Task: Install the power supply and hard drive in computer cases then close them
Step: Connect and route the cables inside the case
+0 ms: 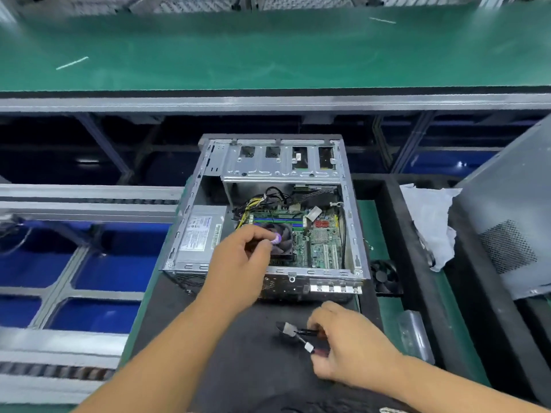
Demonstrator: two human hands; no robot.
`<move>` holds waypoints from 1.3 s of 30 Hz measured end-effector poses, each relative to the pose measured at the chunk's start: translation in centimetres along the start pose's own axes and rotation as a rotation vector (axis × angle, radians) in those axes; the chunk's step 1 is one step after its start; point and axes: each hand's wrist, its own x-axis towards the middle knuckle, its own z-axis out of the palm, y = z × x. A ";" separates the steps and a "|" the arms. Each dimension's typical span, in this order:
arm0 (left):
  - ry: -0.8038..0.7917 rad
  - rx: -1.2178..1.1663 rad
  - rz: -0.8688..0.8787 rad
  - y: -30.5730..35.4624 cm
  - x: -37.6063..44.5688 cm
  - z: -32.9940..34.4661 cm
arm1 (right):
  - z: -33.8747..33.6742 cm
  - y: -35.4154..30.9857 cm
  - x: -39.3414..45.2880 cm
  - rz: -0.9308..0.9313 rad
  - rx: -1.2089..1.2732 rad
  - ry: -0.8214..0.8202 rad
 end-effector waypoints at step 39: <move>-0.806 0.996 -0.648 5.5 21.3 -1.8 | -7.7 -0.3 20.9 0.273 0.415 0.310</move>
